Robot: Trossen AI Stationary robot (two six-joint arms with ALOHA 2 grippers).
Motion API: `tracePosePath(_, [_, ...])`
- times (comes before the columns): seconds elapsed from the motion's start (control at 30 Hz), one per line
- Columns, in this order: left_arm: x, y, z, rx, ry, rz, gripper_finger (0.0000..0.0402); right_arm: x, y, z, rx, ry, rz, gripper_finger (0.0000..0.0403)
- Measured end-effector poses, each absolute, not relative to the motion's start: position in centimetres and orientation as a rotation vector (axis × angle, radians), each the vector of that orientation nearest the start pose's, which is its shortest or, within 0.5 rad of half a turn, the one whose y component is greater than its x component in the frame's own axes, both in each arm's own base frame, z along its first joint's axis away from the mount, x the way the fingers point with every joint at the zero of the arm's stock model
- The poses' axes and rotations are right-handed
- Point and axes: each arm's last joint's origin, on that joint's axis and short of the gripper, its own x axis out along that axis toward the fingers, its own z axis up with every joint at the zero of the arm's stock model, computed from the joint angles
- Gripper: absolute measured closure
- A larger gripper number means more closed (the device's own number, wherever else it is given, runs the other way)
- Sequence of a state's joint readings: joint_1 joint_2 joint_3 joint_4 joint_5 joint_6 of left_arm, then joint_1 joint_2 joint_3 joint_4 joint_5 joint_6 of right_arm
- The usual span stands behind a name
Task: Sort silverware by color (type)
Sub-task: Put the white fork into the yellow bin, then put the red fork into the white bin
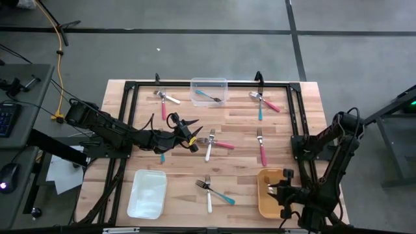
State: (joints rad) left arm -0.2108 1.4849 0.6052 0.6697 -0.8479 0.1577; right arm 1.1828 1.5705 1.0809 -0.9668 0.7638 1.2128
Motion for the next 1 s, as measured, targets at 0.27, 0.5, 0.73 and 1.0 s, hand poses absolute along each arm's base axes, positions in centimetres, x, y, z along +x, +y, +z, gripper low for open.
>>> tracePosePath(0.27, [28.3,-3.8,19.8,0.259,0.234,0.620,0.0255,12.0,24.7,21.4,0.134,0.946,-0.225,0.0281])
tracePosePath(0.5, [28.3,-3.8,19.8,0.243,0.229,0.621,0.0255,11.8,24.7,21.7,0.287,1.027,-0.264,0.0271])
tracePosePath(0.73, [28.3,-3.8,19.8,0.243,0.229,0.621,0.0255,11.2,24.4,22.9,0.498,1.164,-0.276,0.0261])
tracePosePath(1.0, [28.3,-3.8,19.7,0.246,0.234,0.621,0.0255,10.9,23.9,24.1,0.551,1.186,-0.246,0.0261])
